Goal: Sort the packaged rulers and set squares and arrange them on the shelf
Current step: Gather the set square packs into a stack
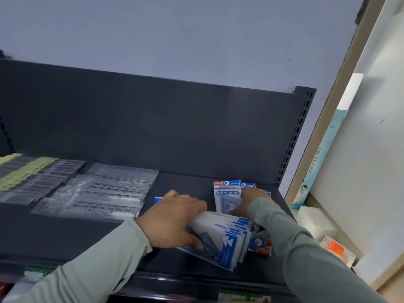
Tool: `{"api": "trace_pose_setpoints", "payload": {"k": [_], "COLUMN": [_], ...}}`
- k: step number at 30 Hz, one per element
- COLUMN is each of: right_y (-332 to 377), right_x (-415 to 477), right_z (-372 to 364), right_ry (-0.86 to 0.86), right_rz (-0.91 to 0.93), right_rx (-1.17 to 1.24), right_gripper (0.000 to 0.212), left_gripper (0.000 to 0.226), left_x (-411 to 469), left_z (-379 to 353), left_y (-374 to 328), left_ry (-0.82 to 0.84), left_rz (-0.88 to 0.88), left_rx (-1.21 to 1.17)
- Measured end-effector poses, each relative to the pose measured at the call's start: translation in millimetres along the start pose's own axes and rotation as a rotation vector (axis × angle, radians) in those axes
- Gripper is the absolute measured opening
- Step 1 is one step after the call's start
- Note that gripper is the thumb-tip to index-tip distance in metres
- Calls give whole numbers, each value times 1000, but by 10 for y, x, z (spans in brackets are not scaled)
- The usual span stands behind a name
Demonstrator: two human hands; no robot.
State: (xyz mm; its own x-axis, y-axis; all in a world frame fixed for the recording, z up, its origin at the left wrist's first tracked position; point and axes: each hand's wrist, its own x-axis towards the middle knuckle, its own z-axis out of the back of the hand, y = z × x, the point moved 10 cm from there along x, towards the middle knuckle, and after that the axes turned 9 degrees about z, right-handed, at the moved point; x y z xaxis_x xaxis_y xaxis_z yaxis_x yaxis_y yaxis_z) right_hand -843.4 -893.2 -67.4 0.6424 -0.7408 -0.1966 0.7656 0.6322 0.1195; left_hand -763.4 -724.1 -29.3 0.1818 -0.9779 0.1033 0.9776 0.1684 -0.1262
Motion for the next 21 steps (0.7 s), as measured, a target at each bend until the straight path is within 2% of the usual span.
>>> {"api": "trace_pose_setpoints", "payload": {"k": [2, 5, 6, 8, 10, 14, 17, 21], "right_y": [13, 53, 93, 173, 271, 393, 522, 498], "right_x": [25, 10, -9, -69, -140, -108, -222, -359], "right_z": [-28, -43, -28, 21, 45, 137, 141, 17], "right_ry": [10, 24, 30, 57, 70, -68, -22, 164], "right_rz": [-22, -38, -17, 58, 114, 292, 404, 447], "right_rx": [69, 172, 171, 115, 133, 416, 372, 522], "right_gripper": [61, 74, 63, 17, 38, 18, 23, 31], "left_gripper": [49, 49, 48, 49, 50, 58, 76, 106], "left_x": [1, 1, 3, 8, 11, 20, 36, 79], "left_z": [-2, -5, -6, 3, 16, 67, 120, 75], "left_y": [-6, -7, -7, -12, -19, -36, -70, -44], "left_ry": [-1, 3, 4, -7, -26, -137, -238, -172], "left_rz": [-2, -1, 0, -3, -15, -82, -129, -88], "left_rx": [6, 16, 18, 15, 0, -31, -5, 34]}}
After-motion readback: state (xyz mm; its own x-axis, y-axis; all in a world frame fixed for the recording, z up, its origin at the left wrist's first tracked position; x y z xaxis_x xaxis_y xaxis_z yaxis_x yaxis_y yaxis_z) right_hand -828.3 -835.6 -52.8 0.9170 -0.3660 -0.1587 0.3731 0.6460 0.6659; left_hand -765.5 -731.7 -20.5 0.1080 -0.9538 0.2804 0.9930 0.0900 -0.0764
